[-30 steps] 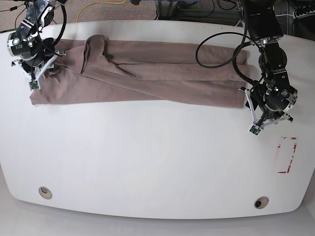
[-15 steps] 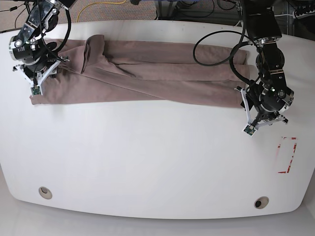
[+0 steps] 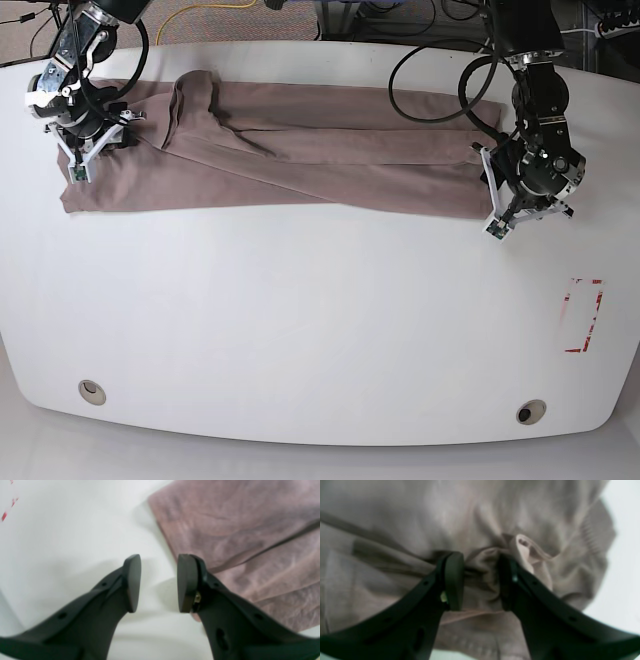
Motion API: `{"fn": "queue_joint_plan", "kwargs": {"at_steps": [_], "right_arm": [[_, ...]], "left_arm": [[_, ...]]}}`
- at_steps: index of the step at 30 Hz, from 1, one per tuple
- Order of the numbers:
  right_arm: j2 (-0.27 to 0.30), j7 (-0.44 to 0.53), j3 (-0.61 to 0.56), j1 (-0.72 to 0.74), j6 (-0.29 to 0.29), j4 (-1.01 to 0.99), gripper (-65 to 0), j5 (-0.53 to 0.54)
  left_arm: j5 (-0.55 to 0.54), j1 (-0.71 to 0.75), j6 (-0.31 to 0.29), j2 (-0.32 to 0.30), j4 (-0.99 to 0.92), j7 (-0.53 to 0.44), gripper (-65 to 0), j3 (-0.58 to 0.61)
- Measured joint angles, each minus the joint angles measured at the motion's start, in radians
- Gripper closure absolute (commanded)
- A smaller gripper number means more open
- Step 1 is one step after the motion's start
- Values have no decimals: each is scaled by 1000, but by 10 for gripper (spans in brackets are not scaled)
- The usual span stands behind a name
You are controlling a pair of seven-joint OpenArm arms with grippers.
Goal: Layout the t-shirt on the table in an organized manner, then fold the t-shirt properly
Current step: 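Pinch the strip ends with both grippers and straighten them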
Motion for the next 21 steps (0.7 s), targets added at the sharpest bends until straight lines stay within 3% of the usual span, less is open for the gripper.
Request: {"fn": "queue_joint_plan", "kwargs": {"at_steps": [8,13,21], "right_arm": [[58,62,0,5,0,-84,-216,8],[63,56,1,4,-2,-77,-216,3],[55,-31,0,-11,0,90,-216,6]], "left_arm": [[10,52,0,-5,-23,-10,-228,-1],[8,52,0,-20,-80,-28,-226,0],[3,52,-3,-31,-111,-97,-226,-7]]}}
